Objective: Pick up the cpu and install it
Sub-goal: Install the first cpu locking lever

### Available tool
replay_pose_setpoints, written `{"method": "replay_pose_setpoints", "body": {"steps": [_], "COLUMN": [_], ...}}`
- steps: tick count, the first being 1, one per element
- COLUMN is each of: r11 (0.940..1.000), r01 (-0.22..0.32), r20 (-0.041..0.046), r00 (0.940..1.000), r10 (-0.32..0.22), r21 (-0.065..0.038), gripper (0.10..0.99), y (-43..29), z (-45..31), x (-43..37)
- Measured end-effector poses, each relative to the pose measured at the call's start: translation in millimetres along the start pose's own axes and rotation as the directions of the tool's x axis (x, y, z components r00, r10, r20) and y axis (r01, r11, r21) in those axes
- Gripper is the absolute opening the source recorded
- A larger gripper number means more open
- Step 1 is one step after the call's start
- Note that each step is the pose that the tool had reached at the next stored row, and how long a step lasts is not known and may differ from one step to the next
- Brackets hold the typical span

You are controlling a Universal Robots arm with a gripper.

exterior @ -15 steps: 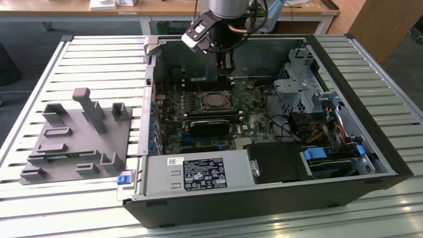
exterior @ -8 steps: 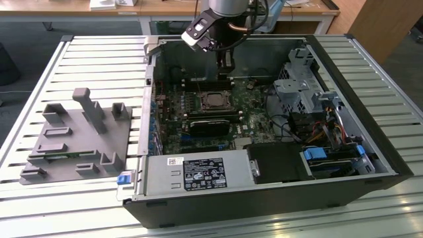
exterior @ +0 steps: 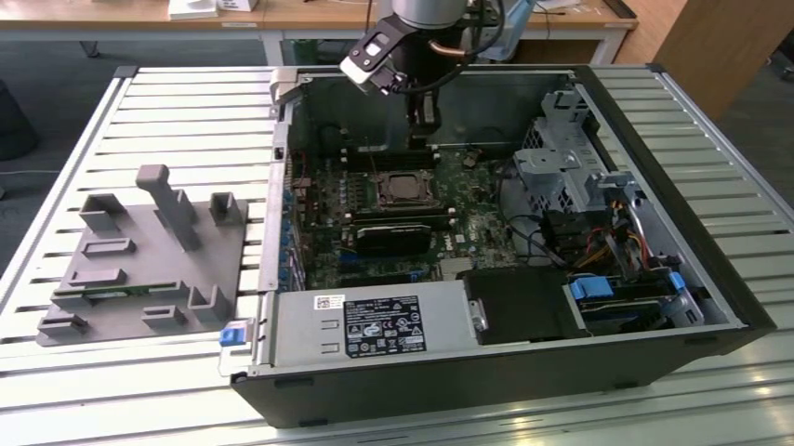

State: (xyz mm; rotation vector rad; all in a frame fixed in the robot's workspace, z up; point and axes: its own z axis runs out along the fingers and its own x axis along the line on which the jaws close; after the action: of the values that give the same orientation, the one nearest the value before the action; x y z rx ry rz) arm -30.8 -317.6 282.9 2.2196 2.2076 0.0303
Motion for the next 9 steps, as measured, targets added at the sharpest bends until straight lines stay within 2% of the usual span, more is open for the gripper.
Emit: {"method": "replay_pose_setpoints", "body": {"steps": [5, 9], "r11": [1.0, 1.0], "r01": [-0.001, -0.002], "r20": [-0.0001, -0.0001], "r00": [1.0, 1.0], "r10": [0.001, 0.002], "r21": [0.0, 0.0], "gripper": [0.106, 0.106], "y": [0.1, 0.2], "z": [-3.0, -9.2], "x": [0.0, 0.1]}}
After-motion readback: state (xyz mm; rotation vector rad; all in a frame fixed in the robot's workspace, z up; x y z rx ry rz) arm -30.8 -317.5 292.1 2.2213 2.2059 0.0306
